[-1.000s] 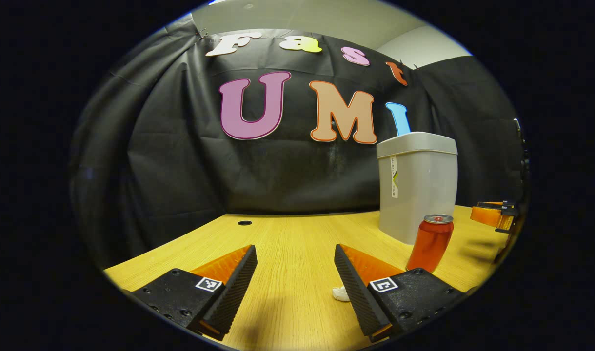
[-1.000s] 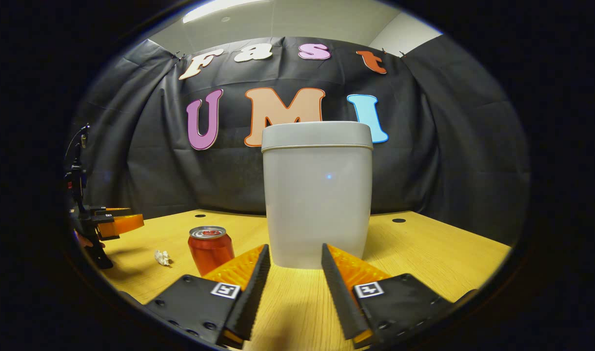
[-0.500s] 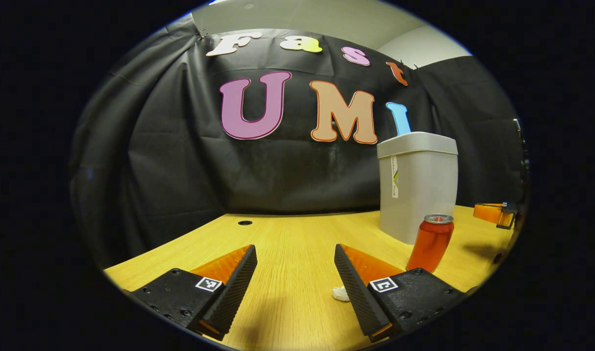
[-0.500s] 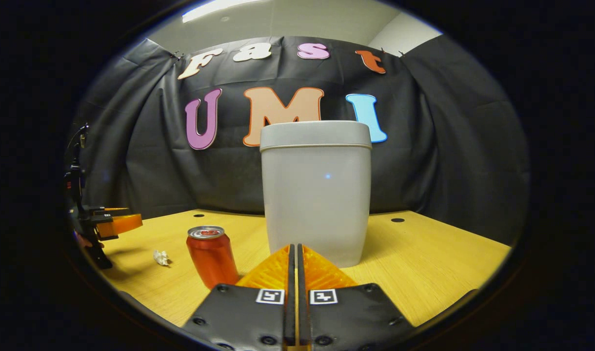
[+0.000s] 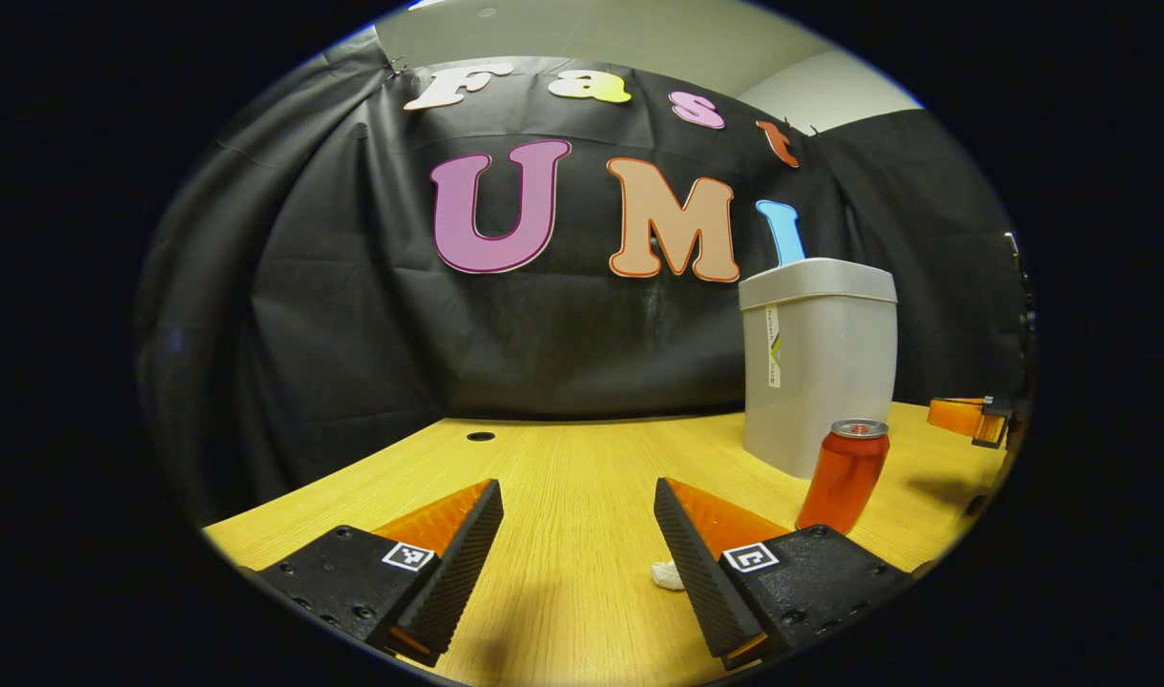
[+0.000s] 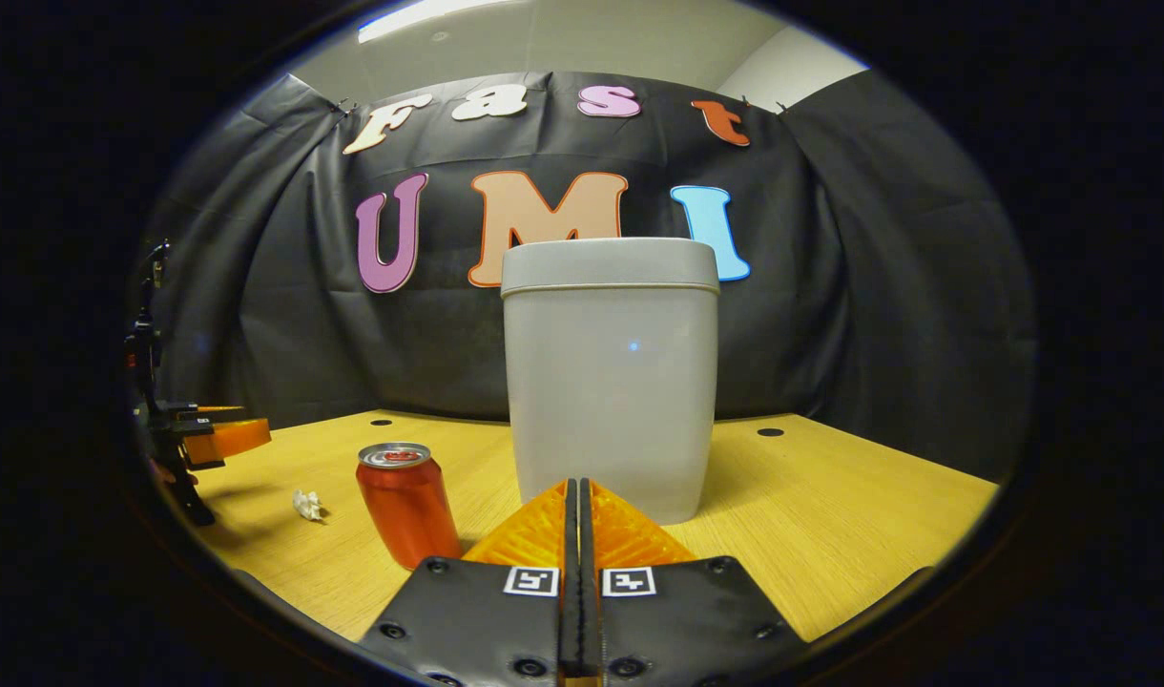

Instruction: Press the lid of the desktop garbage bin to open it, pick up the crumpled paper on the desktop and throw it into the bin, then pick up the pop can on the desktop and drop it into the bin, and finally close the garbage bin lid.

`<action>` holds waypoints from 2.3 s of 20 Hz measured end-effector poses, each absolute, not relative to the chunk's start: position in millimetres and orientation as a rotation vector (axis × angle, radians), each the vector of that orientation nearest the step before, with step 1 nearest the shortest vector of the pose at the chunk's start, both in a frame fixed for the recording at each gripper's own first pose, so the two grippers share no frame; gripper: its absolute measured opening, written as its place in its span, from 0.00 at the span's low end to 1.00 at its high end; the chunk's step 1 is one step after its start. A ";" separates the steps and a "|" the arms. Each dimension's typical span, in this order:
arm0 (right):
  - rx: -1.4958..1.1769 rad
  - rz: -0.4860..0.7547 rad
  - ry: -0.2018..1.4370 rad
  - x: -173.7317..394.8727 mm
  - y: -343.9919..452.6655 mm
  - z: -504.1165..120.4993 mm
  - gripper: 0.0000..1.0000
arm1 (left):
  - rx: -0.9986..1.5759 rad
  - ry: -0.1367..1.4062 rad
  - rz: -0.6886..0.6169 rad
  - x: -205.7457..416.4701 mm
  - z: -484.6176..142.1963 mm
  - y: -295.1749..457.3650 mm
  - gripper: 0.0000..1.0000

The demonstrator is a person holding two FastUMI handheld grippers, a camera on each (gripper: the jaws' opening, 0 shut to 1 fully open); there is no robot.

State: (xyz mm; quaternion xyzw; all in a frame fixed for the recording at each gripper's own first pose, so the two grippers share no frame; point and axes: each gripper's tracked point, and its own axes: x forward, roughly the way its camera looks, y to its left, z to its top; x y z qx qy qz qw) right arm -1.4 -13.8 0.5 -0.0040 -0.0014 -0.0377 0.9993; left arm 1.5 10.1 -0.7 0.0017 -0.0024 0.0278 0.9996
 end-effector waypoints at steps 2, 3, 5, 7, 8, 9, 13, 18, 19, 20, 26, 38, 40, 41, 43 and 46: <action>-0.008 -0.083 -0.002 -0.9 -14.2 0.3 0.03 | 0.003 -0.005 0.055 1.4 -1.3 9.8 0.94; -0.009 -0.084 -0.008 -1.5 -13.9 1.3 0.03 | 0.003 -0.004 0.055 0.9 -1.7 10.0 0.94; -0.013 -0.068 -0.005 0.6 -7.3 1.1 0.03 | 0.003 -0.005 0.053 1.2 -0.5 9.5 0.94; -0.012 -0.054 0.017 4.3 -4.2 0.2 0.03 | 0.003 -0.004 0.052 2.2 -0.7 8.7 0.94; -0.003 -0.046 0.011 4.5 -2.7 7.0 0.03 | 0.003 -0.006 0.052 2.0 -0.1 8.9 0.94; -0.003 -0.042 -0.001 6.1 -2.2 17.2 0.02 | 0.003 -0.004 0.052 1.5 -1.0 10.4 0.94; 0.002 -0.014 -0.033 13.2 -7.1 66.4 0.03 | 0.003 -0.004 0.043 2.2 -0.7 7.4 0.94; -0.056 -0.023 -0.078 25.4 -21.0 124.5 0.02 | 0.002 -0.001 0.044 2.4 -1.2 7.6 0.94; -0.057 -0.021 -0.080 28.8 -20.5 133.5 0.02 | 0.002 -0.001 0.044 1.1 -1.2 8.3 0.94; -0.047 -0.016 -0.080 33.3 -19.1 140.5 0.04 | 0.002 -0.003 0.044 1.7 -0.2 8.5 0.94; -0.037 -0.019 -0.104 67.1 -17.3 190.3 0.02 | 0.002 0.000 0.044 1.0 -1.4 9.0 0.94; -0.065 -0.070 -0.058 129.1 -30.9 217.0 0.02 | 0.000 0.000 0.041 0.2 -1.3 9.0 0.94; -0.062 -0.071 -0.048 134.3 -30.8 215.3 0.02 | 0.000 0.000 0.041 1.5 -0.5 8.7 0.94; -0.065 -0.072 -0.043 135.8 -31.2 214.1 0.02 | 0.000 -0.001 0.041 1.4 -0.1 8.1 0.94; -0.077 -0.076 -0.028 139.3 -32.2 211.0 0.02 | 0.001 -0.001 0.041 1.4 -0.3 8.3 0.93; -0.096 -0.074 -0.017 140.3 -30.6 208.0 0.02 | 0.000 -0.002 0.041 1.2 -0.7 8.0 0.92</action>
